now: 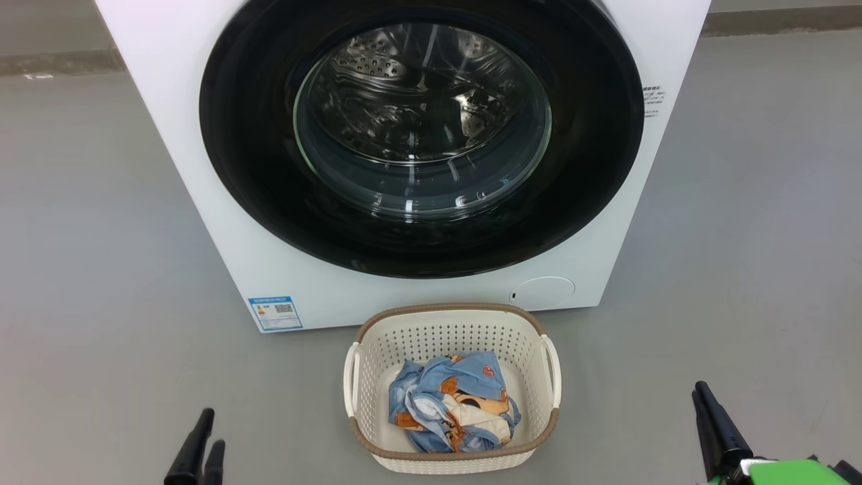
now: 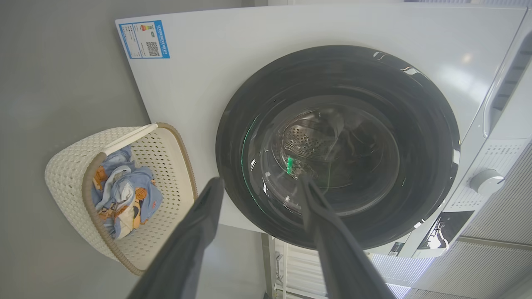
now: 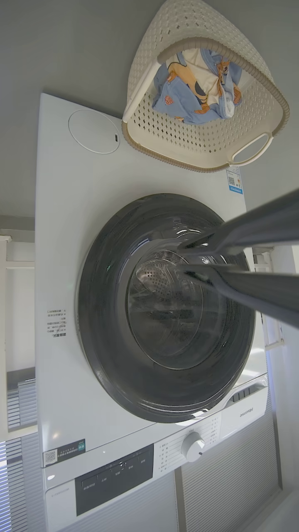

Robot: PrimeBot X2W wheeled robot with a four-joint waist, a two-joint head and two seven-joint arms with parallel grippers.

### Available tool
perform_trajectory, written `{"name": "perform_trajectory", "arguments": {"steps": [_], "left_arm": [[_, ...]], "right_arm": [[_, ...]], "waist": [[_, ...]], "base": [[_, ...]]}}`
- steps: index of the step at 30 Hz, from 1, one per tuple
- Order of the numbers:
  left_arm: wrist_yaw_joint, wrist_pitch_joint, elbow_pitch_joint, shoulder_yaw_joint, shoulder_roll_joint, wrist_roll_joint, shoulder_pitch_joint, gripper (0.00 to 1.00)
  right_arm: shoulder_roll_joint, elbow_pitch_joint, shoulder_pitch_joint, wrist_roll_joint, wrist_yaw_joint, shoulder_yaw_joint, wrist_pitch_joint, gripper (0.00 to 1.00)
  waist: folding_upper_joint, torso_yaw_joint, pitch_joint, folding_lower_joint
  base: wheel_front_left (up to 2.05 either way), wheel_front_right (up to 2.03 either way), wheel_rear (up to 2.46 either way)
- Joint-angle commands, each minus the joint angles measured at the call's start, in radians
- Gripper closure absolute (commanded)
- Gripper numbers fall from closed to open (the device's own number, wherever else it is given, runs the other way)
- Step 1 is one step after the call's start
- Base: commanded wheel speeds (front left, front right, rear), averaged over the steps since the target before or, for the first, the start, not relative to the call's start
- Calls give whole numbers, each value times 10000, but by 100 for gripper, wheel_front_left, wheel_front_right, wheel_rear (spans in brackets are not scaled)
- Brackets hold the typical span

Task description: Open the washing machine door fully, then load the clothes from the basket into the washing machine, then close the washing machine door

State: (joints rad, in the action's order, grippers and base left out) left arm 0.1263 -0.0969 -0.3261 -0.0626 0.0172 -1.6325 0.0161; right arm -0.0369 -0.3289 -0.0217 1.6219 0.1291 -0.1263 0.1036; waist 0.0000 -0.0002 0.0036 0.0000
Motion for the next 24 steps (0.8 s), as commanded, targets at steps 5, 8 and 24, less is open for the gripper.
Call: {"name": "perform_trajectory", "arguments": {"steps": [5, 8, 24], "left_arm": [[11, 68, 274, -11, 107, -13, 175, 0], [12, 117, 349, 5, 113, -3, 150, 0], [16, 689, 730, 391, 361, 507, 129, 0]], "right_arm": [[-59, 350, -109, 17, 1, 73, -170, 0], [-61, 456, -63, 15, 1, 105, -258, 0], [-71, 1008, 39, -621, 3, 241, -725, 0]], "waist": [[0, 1, -10, 20], [0, 2, -10, 13], [0, 17, 42, 0]], "base": [[0, 0, 0], [0, 0, 0], [0, 0, 0]]}}
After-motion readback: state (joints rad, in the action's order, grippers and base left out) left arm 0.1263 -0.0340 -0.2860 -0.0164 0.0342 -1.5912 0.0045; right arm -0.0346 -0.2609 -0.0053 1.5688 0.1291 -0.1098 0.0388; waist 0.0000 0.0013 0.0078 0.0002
